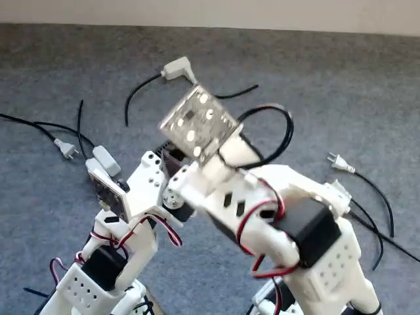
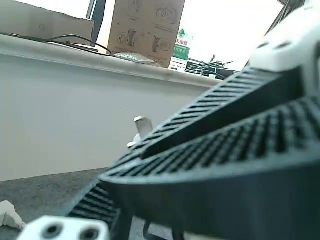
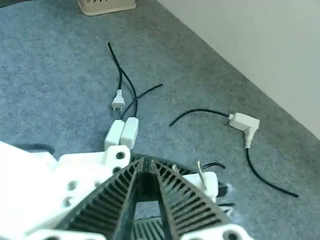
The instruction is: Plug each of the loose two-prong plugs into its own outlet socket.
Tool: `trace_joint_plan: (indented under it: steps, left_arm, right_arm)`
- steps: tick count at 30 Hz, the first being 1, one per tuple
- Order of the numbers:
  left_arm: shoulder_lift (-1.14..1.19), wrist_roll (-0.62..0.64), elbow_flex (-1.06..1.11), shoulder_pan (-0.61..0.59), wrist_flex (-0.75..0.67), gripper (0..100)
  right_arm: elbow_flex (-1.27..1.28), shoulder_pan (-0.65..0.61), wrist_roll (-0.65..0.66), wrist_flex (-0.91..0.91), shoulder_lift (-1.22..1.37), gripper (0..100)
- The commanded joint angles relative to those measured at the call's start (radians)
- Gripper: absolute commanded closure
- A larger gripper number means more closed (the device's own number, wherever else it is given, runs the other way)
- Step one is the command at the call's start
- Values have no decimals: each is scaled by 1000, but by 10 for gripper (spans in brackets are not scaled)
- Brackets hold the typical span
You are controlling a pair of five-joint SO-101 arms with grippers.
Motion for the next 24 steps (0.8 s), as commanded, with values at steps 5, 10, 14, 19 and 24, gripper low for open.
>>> trace_joint_plan:
  steps: [5, 10, 14, 19, 24]
  left_arm:
    - [-202, -5, -5, 21, 74, 994]
    - [-289, -5, -4, 19, 141, 994]
    - [-283, -5, 22, 19, 138, 994]
    - [-283, -5, 58, 19, 138, 994]
    - [-283, -6, 77, 18, 138, 994]
  right_arm:
    - [137, 311, 137, -182, -15, 991]
    - [170, 409, 157, -194, -16, 991]
    - [170, 414, 157, -194, -18, 991]
    - [79, 386, 157, -189, -19, 991]
    - [-67, 369, 150, -134, -18, 991]
